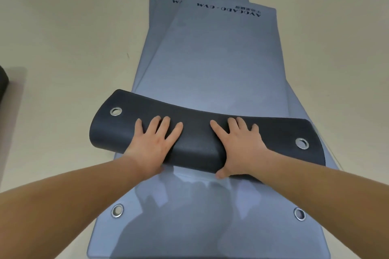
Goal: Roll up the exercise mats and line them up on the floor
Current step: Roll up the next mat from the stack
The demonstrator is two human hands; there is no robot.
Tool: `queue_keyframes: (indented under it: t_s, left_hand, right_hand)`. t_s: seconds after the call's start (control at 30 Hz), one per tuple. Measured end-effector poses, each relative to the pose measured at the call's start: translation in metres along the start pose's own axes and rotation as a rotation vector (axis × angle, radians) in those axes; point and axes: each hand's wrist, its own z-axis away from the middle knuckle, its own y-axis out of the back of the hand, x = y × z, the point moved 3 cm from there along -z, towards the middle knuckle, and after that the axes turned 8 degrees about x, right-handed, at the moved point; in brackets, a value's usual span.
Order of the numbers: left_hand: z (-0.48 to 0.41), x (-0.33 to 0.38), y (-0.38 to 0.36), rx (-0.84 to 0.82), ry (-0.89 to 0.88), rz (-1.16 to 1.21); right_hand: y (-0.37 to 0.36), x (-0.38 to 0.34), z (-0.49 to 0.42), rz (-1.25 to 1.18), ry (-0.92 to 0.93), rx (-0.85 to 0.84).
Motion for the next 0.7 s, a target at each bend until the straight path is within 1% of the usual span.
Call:
queue_keyframes:
  t_s: [0.07,0.13,0.27,0.4,0.53,0.6,0.7]
  left_hand:
    - [-0.011,0.006,-0.001,-0.010,-0.012,-0.032]
    - [-0.022,0.008,-0.001,-0.044,-0.055,-0.037]
    - [-0.033,0.002,0.004,-0.111,-0.119,-0.001]
    - [-0.032,0.003,0.022,-0.126,-0.119,-0.019]
    - [-0.018,0.010,0.049,-0.167,-0.139,0.041]
    - [-0.010,0.019,0.065,-0.213,-0.153,0.137]
    - [-0.005,0.034,0.093,-0.379,-0.207,0.294]
  right_hand:
    - [-0.007,-0.005,0.008,0.074,-0.054,0.016]
    - [-0.012,-0.003,0.012,0.058,-0.068,0.000]
    - [-0.008,0.010,0.004,-0.091,-0.036,-0.046]
    - [0.003,0.021,0.003,-0.285,-0.006,-0.109]
    - [0.017,0.035,0.018,-0.369,0.062,-0.160]
    - [0.026,0.050,0.025,-0.417,0.066,-0.260]
    - [0.033,0.072,0.033,-0.463,0.030,-0.513]
